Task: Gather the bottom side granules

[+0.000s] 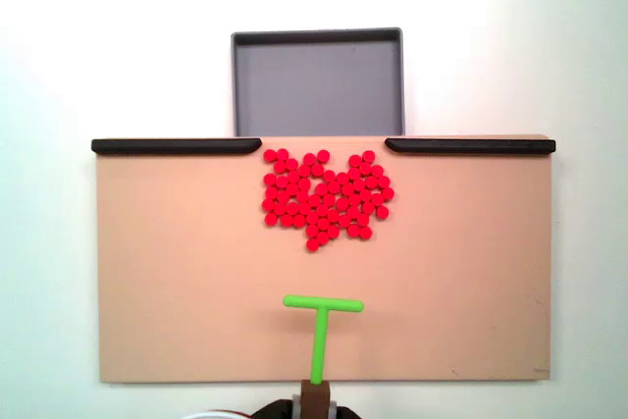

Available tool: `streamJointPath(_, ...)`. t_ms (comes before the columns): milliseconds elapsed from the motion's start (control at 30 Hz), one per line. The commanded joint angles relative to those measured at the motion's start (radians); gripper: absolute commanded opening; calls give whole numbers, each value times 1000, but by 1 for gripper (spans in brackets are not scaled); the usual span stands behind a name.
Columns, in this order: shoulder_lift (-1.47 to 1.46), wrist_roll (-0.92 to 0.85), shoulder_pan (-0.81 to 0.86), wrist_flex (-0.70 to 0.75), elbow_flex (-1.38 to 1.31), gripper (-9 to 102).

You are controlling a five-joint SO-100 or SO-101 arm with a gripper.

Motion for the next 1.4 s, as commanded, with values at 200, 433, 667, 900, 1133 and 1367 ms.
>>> streamJointPath(200, -5, -35, -20, -5, -18, 0)
streamJointPath(433, -5, -41, -21, -5, -18, 0)
streamJointPath(667, 0, -75, -20, -5, -18, 0)
streamJointPath(900, 6, -83, -14, -5, -18, 0)
streamJointPath(1133, 12, -86, -12, -5, -18, 0)
streamJointPath(1367, 14, -86, -11, -5, -18, 0)
